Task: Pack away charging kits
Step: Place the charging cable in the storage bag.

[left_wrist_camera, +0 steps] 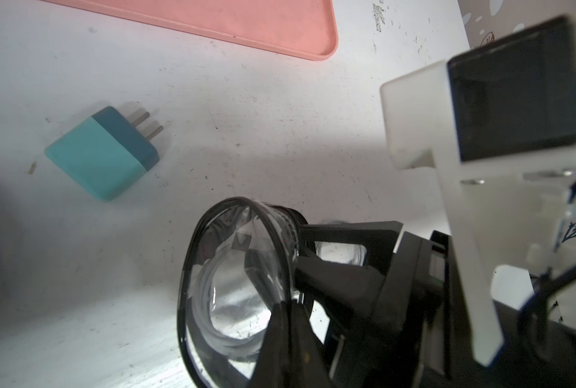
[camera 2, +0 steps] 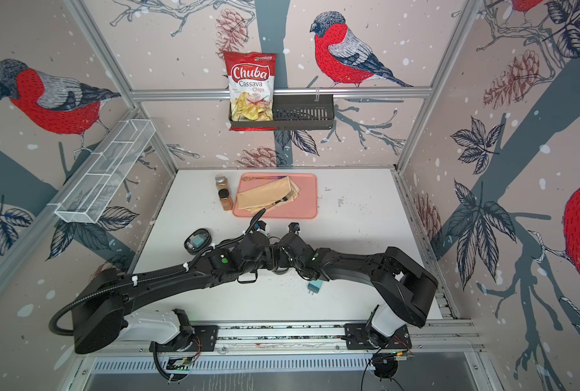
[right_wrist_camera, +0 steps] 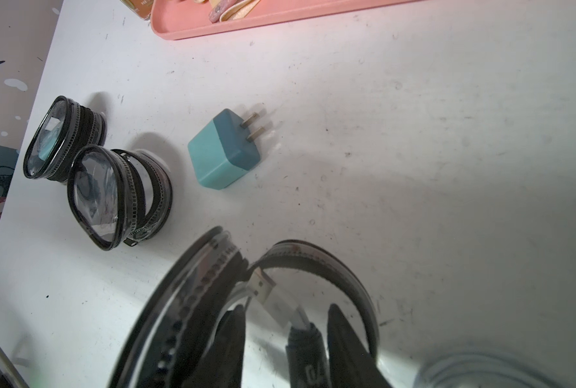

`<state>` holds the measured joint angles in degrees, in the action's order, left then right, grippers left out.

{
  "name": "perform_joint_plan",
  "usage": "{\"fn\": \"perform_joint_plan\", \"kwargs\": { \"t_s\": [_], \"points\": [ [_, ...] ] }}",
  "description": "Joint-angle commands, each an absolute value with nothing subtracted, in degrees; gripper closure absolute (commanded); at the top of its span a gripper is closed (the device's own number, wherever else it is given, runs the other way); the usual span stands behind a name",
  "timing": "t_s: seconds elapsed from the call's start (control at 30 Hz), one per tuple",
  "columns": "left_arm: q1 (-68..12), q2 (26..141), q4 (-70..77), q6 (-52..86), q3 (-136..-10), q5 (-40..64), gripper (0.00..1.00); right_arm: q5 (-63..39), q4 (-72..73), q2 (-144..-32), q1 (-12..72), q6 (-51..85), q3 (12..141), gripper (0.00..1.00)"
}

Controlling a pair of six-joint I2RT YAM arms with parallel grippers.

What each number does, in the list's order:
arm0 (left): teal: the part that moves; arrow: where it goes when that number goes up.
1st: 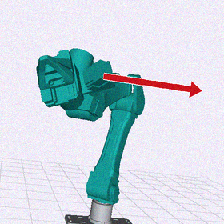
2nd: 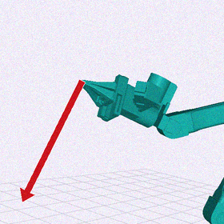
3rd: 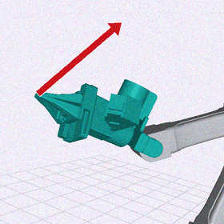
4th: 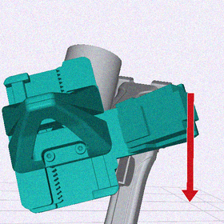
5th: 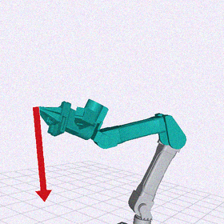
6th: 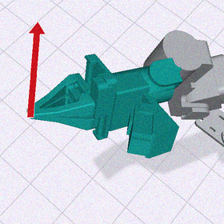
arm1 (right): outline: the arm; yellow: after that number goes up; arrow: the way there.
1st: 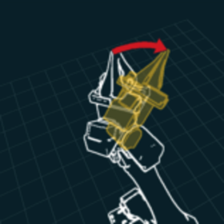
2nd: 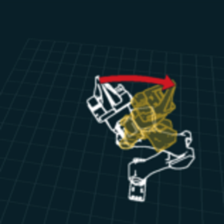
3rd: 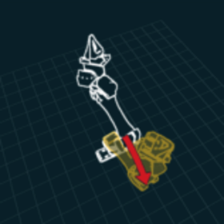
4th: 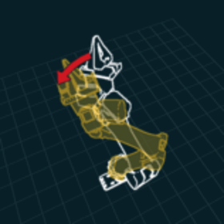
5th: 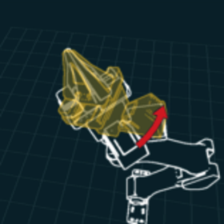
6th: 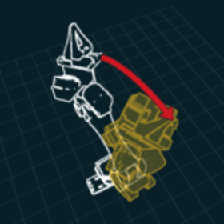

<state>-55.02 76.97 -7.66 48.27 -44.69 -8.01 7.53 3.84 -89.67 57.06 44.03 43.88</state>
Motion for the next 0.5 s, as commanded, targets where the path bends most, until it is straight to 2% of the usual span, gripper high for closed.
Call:
{"fn": "perform_joint_plan", "kwargs": {
  "t_s": [0.0,0.4,0.47],
  "points": [
    [-55.02,76.73,-6.97,49.5,-44.73,-10.82,1.0,10.53,1.99,-89.83,57.11,44.8,44.85,0.55],
    [-54.98,76.49,-10.15,50.73,-44.87,-15.64,1.0,14.23,-0.25,-85.88,56.51,45.35,43.74,0.55],
    [-54.89,76.3,-10.23,50.71,-45.03,-15.64,1.0,15.16,-0.52,-85.35,56.47,45.52,43.26,0.53]
  ]
}}
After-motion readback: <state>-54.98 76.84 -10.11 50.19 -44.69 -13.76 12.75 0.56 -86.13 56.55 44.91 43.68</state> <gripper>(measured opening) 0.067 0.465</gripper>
